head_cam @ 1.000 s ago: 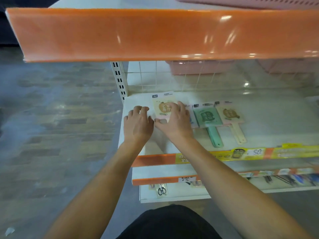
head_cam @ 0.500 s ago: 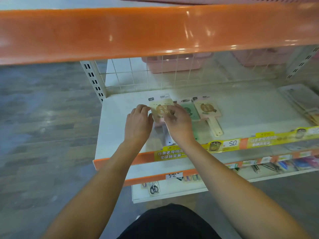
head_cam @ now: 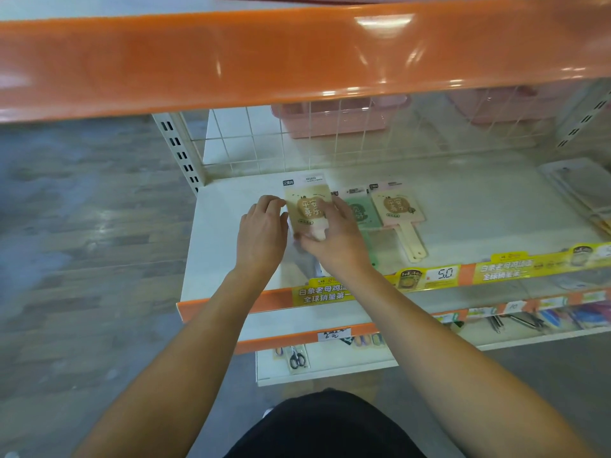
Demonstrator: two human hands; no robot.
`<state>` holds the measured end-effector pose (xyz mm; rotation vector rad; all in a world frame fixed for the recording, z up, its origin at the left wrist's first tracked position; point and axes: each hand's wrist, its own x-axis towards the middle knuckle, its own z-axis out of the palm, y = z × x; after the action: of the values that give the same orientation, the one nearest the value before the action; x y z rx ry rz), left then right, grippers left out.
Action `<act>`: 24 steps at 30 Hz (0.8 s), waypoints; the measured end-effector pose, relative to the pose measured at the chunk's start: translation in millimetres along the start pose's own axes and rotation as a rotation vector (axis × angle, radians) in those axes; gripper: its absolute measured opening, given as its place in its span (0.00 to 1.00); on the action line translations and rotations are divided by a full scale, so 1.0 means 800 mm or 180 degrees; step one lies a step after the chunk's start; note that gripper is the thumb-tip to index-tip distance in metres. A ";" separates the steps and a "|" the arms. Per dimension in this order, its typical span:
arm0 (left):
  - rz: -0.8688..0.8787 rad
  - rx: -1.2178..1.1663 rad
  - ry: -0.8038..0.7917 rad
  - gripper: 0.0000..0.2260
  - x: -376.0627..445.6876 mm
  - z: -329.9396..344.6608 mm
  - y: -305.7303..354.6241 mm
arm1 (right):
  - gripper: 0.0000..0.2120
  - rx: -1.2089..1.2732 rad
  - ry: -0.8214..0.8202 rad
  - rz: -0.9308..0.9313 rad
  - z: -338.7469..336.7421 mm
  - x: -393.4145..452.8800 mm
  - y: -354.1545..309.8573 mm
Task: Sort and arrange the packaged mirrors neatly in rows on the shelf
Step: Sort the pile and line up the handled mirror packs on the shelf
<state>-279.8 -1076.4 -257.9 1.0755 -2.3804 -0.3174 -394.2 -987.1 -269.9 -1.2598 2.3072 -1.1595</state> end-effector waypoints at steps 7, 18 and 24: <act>-0.0053 -0.0025 -0.0086 0.12 -0.001 0.000 0.000 | 0.37 -0.0667 0.0043 -0.0166 -0.004 -0.004 -0.007; 0.0034 -0.0072 -0.0092 0.13 -0.001 0.001 -0.001 | 0.39 -0.0912 0.0060 -0.0149 -0.003 -0.005 -0.014; 0.0044 -0.0062 -0.0096 0.14 -0.002 0.001 -0.001 | 0.38 -0.0932 0.0100 -0.0170 0.000 -0.007 -0.011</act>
<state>-279.2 -1076.0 -259.5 1.0519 -2.4055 -0.3535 -385.8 -985.4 -264.0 -1.4168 2.5518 -0.8845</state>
